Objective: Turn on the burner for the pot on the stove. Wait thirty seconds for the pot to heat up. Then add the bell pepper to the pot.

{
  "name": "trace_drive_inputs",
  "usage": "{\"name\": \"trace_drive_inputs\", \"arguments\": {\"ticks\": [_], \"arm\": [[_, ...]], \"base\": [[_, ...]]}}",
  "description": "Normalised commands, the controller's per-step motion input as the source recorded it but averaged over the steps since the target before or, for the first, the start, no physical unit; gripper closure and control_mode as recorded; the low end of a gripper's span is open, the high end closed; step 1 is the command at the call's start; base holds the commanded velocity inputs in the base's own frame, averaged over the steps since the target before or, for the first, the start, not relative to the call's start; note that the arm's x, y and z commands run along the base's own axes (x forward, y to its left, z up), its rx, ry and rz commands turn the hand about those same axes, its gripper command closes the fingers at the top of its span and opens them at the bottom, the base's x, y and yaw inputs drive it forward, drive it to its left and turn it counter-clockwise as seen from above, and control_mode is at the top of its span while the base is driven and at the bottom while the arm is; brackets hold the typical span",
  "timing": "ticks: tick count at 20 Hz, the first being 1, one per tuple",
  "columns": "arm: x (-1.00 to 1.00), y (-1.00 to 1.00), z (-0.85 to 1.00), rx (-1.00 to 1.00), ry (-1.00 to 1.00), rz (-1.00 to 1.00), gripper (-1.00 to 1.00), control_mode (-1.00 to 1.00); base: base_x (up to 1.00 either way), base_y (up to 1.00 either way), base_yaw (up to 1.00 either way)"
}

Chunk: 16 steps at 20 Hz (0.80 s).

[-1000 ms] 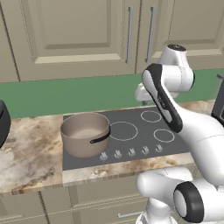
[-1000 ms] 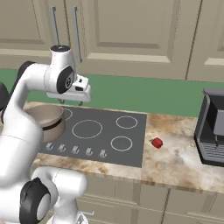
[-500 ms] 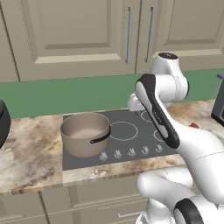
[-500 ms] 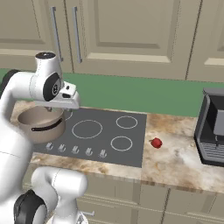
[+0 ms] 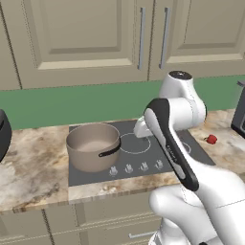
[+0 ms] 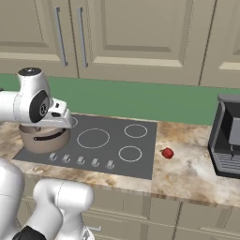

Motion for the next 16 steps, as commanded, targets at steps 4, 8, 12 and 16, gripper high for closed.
{"name": "trace_drive_inputs", "arguments": {"ticks": [4, 8, 12, 16], "arm": [[-0.33, 0.24, -0.17, 0.0, 0.0, 0.04, -1.0, -1.0], [-0.19, 0.29, -0.23, 0.0, 0.05, 0.03, -1.0, -1.0], [-0.14, 0.18, -0.28, 0.0, 0.03, 0.02, -1.0, -1.0], [0.0, 0.0, 0.0, 0.0, 0.0, 0.0, -1.0, -1.0]], "base": [[0.0, 0.0, 0.0], [0.0, 0.0, 0.0], [0.0, 0.0, 0.0], [0.0, 0.0, 0.0]]}}
